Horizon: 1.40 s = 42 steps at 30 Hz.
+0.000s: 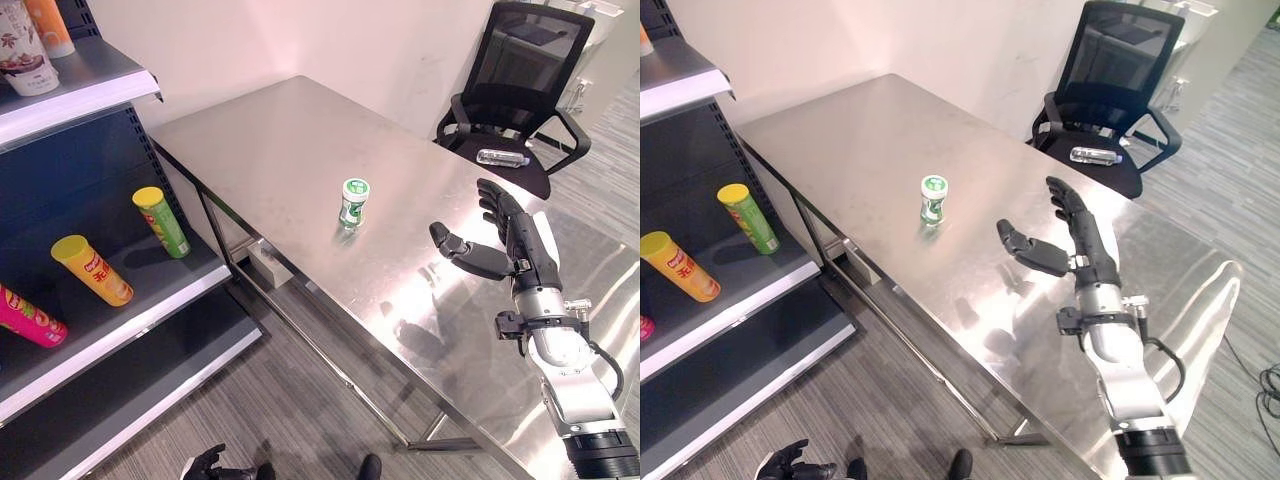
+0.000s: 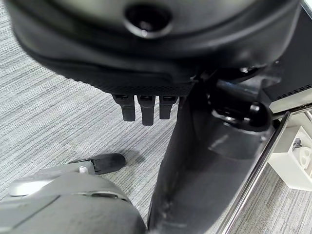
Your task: Put the goods on the table back onto the shelves and tidy them up.
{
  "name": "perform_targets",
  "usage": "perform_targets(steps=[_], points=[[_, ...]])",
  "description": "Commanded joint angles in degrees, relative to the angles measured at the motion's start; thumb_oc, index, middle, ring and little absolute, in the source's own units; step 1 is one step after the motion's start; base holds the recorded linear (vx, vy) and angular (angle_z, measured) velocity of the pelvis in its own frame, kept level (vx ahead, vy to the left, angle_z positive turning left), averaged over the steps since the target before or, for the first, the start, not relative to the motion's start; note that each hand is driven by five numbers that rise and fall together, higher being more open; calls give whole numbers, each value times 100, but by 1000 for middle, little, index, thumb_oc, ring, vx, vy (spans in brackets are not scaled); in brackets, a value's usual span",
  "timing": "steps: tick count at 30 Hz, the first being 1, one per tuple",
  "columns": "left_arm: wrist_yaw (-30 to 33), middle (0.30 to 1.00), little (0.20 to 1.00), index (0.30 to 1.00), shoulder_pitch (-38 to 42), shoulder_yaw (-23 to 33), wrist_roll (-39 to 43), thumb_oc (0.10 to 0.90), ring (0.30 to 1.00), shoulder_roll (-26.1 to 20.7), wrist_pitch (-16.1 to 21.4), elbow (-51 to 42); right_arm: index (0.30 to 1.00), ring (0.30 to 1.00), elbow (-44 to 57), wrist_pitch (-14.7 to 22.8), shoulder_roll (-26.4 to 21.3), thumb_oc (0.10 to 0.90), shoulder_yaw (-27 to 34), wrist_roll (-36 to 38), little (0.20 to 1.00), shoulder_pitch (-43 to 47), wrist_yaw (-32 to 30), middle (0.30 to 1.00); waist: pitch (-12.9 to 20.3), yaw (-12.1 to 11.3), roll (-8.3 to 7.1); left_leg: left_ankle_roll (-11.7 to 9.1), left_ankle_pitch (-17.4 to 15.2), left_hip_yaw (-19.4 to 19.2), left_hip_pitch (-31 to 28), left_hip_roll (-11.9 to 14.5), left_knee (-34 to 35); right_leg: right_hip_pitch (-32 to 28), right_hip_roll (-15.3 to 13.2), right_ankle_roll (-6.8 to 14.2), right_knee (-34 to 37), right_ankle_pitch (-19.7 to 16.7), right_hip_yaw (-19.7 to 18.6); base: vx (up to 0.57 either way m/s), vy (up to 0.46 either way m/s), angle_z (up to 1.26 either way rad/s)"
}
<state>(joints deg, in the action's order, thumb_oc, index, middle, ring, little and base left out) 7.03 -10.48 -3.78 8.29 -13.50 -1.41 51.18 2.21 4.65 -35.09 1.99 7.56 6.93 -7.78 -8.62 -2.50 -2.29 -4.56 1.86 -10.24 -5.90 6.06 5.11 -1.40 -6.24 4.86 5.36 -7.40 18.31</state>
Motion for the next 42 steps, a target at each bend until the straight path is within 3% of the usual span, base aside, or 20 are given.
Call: perform_targets(steps=[1, 4, 6, 7, 8, 9, 12, 13, 15, 16, 17, 19, 24, 27, 28, 29, 30, 33, 36, 42], points=[[73, 900, 900, 900, 216, -121, -136, 800, 900, -247, 159, 24, 900, 900, 480, 576, -236, 800, 380, 32, 900, 690, -239, 900, 139, -81, -124, 102, -146, -16, 119, -182, -11, -563, -300, 469, -36, 564, 25, 0, 0, 0], [66, 900, 900, 900, 232, -85, -103, 800, 900, -295, 165, -52, 900, 900, 467, 589, -250, 800, 373, 41, 900, 696, -232, 900, 43, -111, -179, 63, -234, -2, 240, -102, -400, -573, -273, 419, -41, 609, -16, -15, -72, -2], [45, 900, 900, 900, 280, -56, -25, 800, 900, -373, 194, -180, 900, 900, 484, 665, -286, 800, 388, 114, 900, 732, -241, 900, -157, -110, -267, -50, -434, 130, 786, 30, -1492, -596, -231, 298, -60, 693, -46, -117, -138, 8], [11, 900, 900, 900, 360, -105, -43, 800, 900, -458, 211, -291, 900, 900, 508, 742, -323, 800, 446, 214, 900, 713, -264, 900, -447, -179, -267, -291, -153, 507, 1484, 133, -2718, -703, -128, 119, -67, 786, -41, -143, -124, 42], [11, 900, 900, 900, 368, -106, -43, 800, 900, -459, 209, -290, 900, 900, 506, 743, -324, 800, 452, 215, 900, 716, -263, 900, -434, -158, -268, -286, -137, 530, 1528, 126, -2733, -681, -128, 117, -64, 774, -19, -96, -62, 63], [32, 900, 900, 900, 383, -110, -27, 800, 900, -480, 224, -318, 900, 900, 523, 762, -317, 800, 436, 188, 900, 744, -289, 900, -507, -260, -262, -361, -119, 892, 1700, 55, -3070, -728, -109, 95, -69, 825, -67, 22, 50, 44], [59, 900, 900, 900, 372, -27, 59, 800, 900, -490, 218, -330, 900, 900, 580, 677, -400, 800, 606, 153, 900, 604, -290, 900, -338, -103, -254, -312, -99, 905, 1485, 589, -1838, -728, -250, 294, -60, 864, 8, 160, 198, -11], [75, 900, 900, 900, 342, -21, 44, 800, 900, -509, 214, -352, 900, 900, 607, 665, -427, 800, 656, 168, 900, 536, -272, 900, -293, -131, -208, -297, 65, 1046, 1441, 680, -1354, -727, -302, 357, -74, 860, -49, 212, 337, 0], [127, 900, 900, 900, 276, -29, 52, 800, 900, -509, 220, -293, 900, 900, 608, 659, -420, 800, 609, 161, 900, 558, -231, 900, -201, -169, -117, -253, -122, 1590, 1282, 398, -1116, -668, -558, 438, -178, 780, -276, 132, 328, -2], [129, 900, 900, 900, 276, -30, 52, 800, 900, -505, 223, -289, 900, 900, 607, 660, -423, 800, 607, 161, 900, 558, -231, 900, -192, -158, -120, -247, -122, 1598, 1295, 385, -1120, -660, -569, 445, -185, 784, -267, 129, 422, -65], [109, 900, 900, 900, 399, -115, 5, 800, 900, -543, 226, -171, 900, 900, 531, 551, -459, 800, 638, 62, 900, 565, -188, 900, -107, 1, -78, -205, -204, 1364, 1219, 243, -929, -548, -917, 546, -366, 569, -370, 110, 453, -69], [142, 900, 900, 900, 409, -161, -96, 800, 900, -702, 258, -294, 900, 900, 435, 528, -366, 800, 541, -3, 900, 779, -329, 900, -86, -18, -36, 89, -254, 996, 982, -117, -646, -77, -1293, 624, -777, 84, -530, 57, 597, -57], [172, 900, 900, 900, 388, -95, -37, 800, 900, -724, 269, -241, 900, 900, 406, 455, -268, 800, 404, -108, 900, 971, -364, 900, -152, -74, 28, 280, -175, 693, 605, -390, -208, 122, -1562, 709, -1099, -406, -458, 15, 305, -61], [161, 900, 900, 900, 362, -58, -37, 800, 900, -707, 264, -214, 900, 900, 368, 424, -247, 800, 329, -197, 900, 1031, -373, 900, -172, -119, 57, 364, -213, 600, 430, -515, -73, 117, -1734, 736, -1263, -549, -233, 44, 225, -16], [176, 900, 900, 900, 325, -9, -38, 800, 900, -704, 246, -185, 900, 900, 319, 420, -202, 800, 243, -201, 900, 1085, -370, 900, -205, -200, 76, 408, -242, 497, 364, -547, -63, 112, -1774, 724, -1432, -515, 136, 13, 121, -22], [176, 900, 900, 900, 325, -6, -38, 800, 900, -703, 247, -184, 900, 900, 315, 422, -202, 800, 238, -201, 900, 1091, -371, 900, -212, -191, 77, 405, -244, 504, 358, -545, -63, 105, -1775, 722, -1444, -503, 143, 23, 202, -29], [166, 900, 900, 900, 302, 43, -29, 800, 900, -692, 233, -162, 900, 900, 279, 407, -191, 800, 178, -190, 900, 1089, -269, 900, -254, -146, 104, 434, -235, 475, 304, -485, -16, 364, -1193, 554, -1661, 13, -12, 20, 99, -14], [159, 900, 900, 900, 303, 83, 2, 800, 900, -654, 225, -152, 900, 900, 290, 452, -207, 800, 166, -145, 900, 1092, -265, 900, -309, -145, 67, 424, -204, 476, 274, -501, -11, 526, -554, 419, -1255, 417, -190, 31, 36, -9], [159, 900, 900, 900, 319, 76, -20, 800, 900, -579, 204, -63, 900, 900, 300, 475, -213, 800, 189, -159, 900, 985, -271, 900, -277, -163, -44, 382, -169, 544, 288, -506, -31, 245, -381, 407, -751, 450, -452, 56, -58, 20], [107, 900, 900, 900, 260, 11, 15, 800, 900, -415, 196, -30, 900, 900, 267, 428, -221, 800, 130, -127, 900, 974, -240, 900, -73, -247, -107, 283, -150, 501, 315, -409, -11, -39, -353, 463, -247, 359, -184, 67, -66, 3]])
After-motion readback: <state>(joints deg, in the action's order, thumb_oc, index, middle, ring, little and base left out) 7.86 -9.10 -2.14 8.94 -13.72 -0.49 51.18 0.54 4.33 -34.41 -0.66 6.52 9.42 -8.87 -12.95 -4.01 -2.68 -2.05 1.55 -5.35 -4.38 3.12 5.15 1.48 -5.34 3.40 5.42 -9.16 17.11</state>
